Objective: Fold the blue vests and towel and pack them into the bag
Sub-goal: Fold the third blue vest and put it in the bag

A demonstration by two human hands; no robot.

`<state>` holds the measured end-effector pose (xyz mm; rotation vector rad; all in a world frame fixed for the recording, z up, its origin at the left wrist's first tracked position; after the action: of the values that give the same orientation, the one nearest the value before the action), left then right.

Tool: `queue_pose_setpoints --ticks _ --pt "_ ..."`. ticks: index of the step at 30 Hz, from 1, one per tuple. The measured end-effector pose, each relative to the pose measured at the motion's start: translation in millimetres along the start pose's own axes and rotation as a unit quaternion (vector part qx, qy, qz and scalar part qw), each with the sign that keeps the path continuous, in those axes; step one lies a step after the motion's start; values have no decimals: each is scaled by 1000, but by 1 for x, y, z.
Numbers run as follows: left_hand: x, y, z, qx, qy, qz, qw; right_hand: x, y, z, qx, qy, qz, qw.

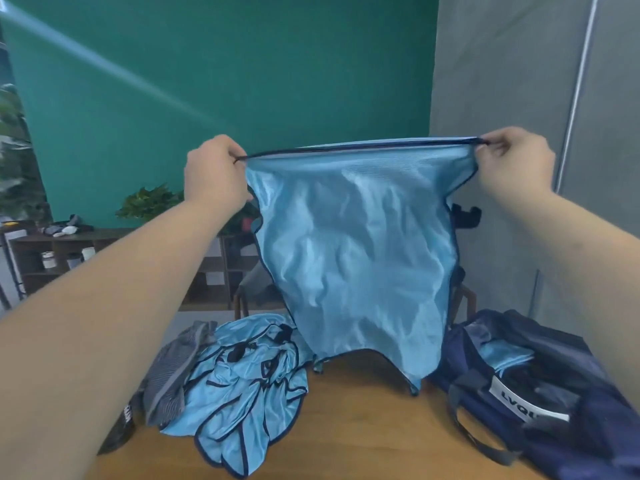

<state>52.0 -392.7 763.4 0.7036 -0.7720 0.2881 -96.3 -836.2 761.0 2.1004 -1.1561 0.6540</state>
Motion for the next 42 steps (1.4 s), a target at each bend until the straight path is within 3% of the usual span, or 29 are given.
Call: queue_pose_setpoints --ticks 3,6,10,12,15,18,19,21,23,25,28,31,35,42 --pt "6 15 13 -72 0 63 995 0 5 -17 107 0 -6 994" --pt "4 38 29 -111 -61 159 979 -8 17 -39 157 15 28 987" --pt "2 54 40 -79 -115 256 957 -20 31 -58 223 71 109 966" --pt "2 54 40 -73 -112 265 955 -25 31 -60 229 93 139 959" --pt "15 21 12 39 -26 148 988 -17 3 -35 194 56 98 975" --pt "14 -40 -41 209 87 -96 969 -16 -59 27 132 -115 -96 980" --pt "4 -60 -57 217 113 -179 953 -24 -77 48 120 -179 -153 964" --pt "-15 -88 -72 99 164 -260 946 -35 -94 77 130 -235 -190 944" --pt "-20 -93 -68 -97 191 -215 953 -25 -93 87 176 -210 -143 951" --pt "-4 -80 -53 -197 158 -114 961 -1 -83 76 151 -128 -83 977" --pt "25 -53 -28 -290 97 -10 952 17 -61 34 157 -50 -24 986" --pt "31 -35 -4 -297 14 40 954 26 -44 11 180 -8 41 983" --pt "4 -43 4 -301 -19 56 952 11 -47 32 231 -32 81 969" --pt "-112 -116 -49 -333 56 -29 941 -118 -74 109 219 -113 83 966"
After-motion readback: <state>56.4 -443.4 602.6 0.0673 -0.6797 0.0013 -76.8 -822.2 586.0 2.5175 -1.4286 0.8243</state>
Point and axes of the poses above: each hand's wrist, its own x-axis towards the middle knuckle, its own y-axis out of the back of the hand, z = x × y, the point moved 7 cm from there along x, towards the middle knuckle, and after that the axes turned 9 degrees about -z, right-handed, at the moved point
